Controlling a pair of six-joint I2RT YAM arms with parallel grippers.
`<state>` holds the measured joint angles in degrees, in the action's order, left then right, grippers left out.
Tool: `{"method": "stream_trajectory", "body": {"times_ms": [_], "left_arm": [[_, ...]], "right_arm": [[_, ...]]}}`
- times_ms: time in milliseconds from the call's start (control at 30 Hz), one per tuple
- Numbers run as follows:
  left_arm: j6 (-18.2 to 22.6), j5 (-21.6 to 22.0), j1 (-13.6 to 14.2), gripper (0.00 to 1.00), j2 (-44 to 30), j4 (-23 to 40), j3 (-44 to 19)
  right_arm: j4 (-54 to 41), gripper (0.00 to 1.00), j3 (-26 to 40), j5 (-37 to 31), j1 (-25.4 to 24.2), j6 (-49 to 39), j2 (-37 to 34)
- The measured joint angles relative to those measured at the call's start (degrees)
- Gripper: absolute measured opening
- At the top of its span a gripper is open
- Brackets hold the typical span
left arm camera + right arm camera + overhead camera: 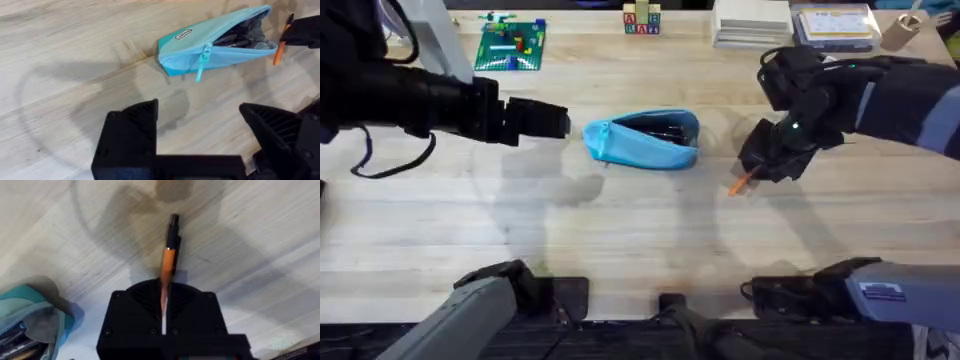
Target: Unzip the bag, pick up the pens from the table one at a time and place them inside, then zip the bag closed.
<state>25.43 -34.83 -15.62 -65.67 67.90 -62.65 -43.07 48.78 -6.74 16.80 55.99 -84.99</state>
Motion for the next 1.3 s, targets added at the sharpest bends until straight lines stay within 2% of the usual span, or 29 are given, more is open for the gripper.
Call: {"method": "stream_trajectory", "body": {"times_ms": [167,433,633,867,1033,1300], "left_arm": [[0.0,-0.02,-0.02,0.995,0.0,0.02,0.0],[0.0,0.0,0.0,0.995,0.0,0.01,0.0],[0.0,0.0,-0.01,0.996,0.0,0.0,0.0],[0.0,0.0,0.0,0.995,0.0,0.0,0.0],[0.0,0.0,0.0,0.995,0.0,0.0,0.0],[0.0,0.0,0.0,0.995,0.0,0.0,0.0]], "right_arm": [[0.65,0.032,1.23,0.52,0.0,-3.88,-0.04],[-5.05,0.03,12.06,-2.93,0.0,-12.07,3.81],[-5.44,0.032,18.44,-4.03,0.0,-26.08,6.32],[-5.43,0.032,22.75,-3.93,0.0,-43.8,7.58],[-3.6,0.032,24.83,3.57,0.0,-60.5,7.91],[-2.79,0.032,25.0,22.65,0.07,-83.43,7.91]]}}
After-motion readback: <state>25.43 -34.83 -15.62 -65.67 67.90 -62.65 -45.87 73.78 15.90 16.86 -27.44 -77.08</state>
